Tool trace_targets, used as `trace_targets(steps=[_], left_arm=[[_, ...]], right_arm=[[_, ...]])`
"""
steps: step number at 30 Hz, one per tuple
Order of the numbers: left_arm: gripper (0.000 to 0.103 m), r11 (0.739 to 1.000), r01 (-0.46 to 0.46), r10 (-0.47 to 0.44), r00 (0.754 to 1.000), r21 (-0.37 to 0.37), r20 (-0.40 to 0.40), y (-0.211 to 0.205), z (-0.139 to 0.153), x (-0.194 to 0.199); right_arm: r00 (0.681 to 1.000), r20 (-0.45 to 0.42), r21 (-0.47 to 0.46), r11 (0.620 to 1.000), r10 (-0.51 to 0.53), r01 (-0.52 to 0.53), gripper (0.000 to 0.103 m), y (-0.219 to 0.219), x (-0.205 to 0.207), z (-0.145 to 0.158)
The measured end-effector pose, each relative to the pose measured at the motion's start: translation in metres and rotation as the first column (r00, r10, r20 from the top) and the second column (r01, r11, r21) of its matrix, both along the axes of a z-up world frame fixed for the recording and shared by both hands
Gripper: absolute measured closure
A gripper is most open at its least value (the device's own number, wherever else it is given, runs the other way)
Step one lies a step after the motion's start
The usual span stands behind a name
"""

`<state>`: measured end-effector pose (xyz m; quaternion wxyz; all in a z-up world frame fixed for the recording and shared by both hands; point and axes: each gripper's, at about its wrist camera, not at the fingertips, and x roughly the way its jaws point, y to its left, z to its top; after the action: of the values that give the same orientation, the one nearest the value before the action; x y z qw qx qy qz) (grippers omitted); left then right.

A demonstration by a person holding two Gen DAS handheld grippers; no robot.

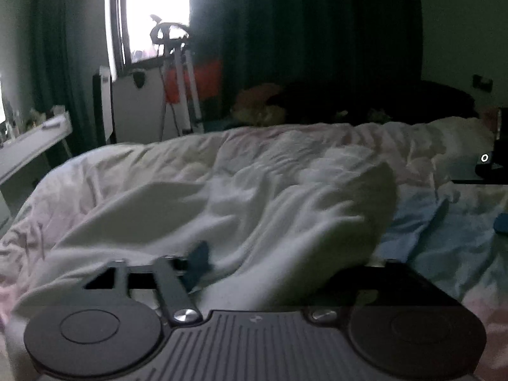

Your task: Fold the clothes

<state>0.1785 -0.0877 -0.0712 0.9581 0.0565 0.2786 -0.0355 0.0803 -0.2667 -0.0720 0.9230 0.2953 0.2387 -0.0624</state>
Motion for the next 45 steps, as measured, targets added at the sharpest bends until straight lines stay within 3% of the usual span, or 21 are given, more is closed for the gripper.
trace_targets(steps=[3, 8, 13, 19, 25, 28, 33, 36, 38, 41, 45], left_arm=[[0.018, 0.998, 0.055, -0.056, 0.998, -0.034, -0.019, 0.028, 0.004, -0.024], [0.013, 0.987, 0.151, -0.154, 0.987, -0.058, -0.047, 0.059, 0.012, -0.060], [0.005, 0.976, 0.176, -0.174, 0.984, -0.127, 0.028, 0.092, 0.031, -0.099], [0.003, 0.969, 0.035, 0.008, 0.985, -0.246, 0.171, 0.143, 0.030, -0.121], [0.003, 0.927, -0.118, 0.157, 0.984, -0.356, 0.085, 0.175, 0.026, -0.110], [0.003, 0.903, -0.182, 0.217, 0.975, -0.390, 0.048, 0.189, 0.025, -0.111], [0.003, 0.861, -0.236, 0.261, 0.965, -0.450, -0.005, 0.199, 0.026, -0.117], [0.002, 0.855, -0.240, 0.270, 0.963, -0.460, -0.002, 0.199, 0.024, -0.118], [0.002, 0.860, -0.240, 0.270, 0.963, -0.450, 0.004, 0.197, 0.024, -0.121], [0.002, 0.869, -0.238, 0.270, 0.963, -0.433, 0.013, 0.194, 0.023, -0.123], [0.002, 0.866, -0.242, 0.278, 0.960, -0.437, 0.020, 0.195, 0.024, -0.125]], right_arm=[[1.000, -0.004, -0.002, 1.000, 0.003, -0.003, 0.019, 0.002, -0.001, -0.001], [1.000, -0.001, -0.009, 1.000, 0.014, -0.014, 0.019, 0.006, -0.003, 0.001], [0.994, 0.034, 0.016, 0.994, 0.104, -0.104, 0.019, 0.014, -0.006, 0.002], [0.975, 0.061, 0.164, 0.961, 0.214, -0.222, 0.018, 0.019, -0.006, -0.003], [0.959, 0.009, 0.318, 0.908, 0.285, -0.273, 0.017, 0.033, 0.017, -0.031], [0.942, 0.001, 0.348, 0.883, 0.337, -0.316, 0.017, 0.044, 0.025, -0.040], [0.928, -0.008, 0.247, 0.899, 0.374, -0.360, 0.018, 0.068, 0.031, -0.044], [0.925, -0.019, 0.157, 0.915, 0.378, -0.371, 0.024, 0.082, 0.034, -0.044], [0.924, -0.042, 0.068, 0.924, 0.380, -0.376, 0.042, 0.092, 0.037, -0.042], [0.933, -0.043, 0.001, 0.934, 0.357, -0.357, 0.055, 0.095, 0.031, -0.035], [0.937, 0.009, -0.086, 0.934, 0.349, -0.347, 0.063, 0.094, 0.019, -0.012]])
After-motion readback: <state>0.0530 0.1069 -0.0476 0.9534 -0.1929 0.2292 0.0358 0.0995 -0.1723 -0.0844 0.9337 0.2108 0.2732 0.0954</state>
